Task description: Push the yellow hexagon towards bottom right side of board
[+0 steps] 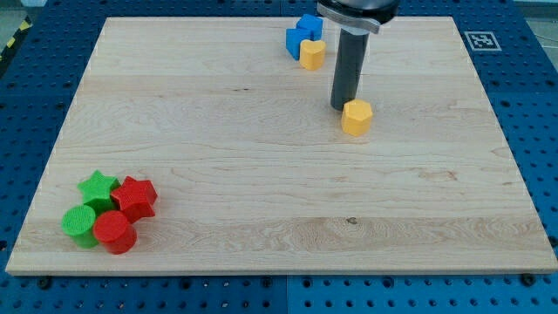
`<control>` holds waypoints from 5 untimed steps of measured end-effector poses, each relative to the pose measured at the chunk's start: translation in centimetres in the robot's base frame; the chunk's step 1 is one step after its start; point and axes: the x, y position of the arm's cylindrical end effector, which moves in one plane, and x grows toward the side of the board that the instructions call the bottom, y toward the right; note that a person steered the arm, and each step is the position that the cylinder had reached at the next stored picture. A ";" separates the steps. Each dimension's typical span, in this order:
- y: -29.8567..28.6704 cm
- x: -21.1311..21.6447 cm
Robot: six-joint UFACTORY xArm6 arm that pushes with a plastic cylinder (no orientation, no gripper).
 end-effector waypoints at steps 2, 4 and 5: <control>3.6 1.9; 2.9 5.9; 2.9 8.0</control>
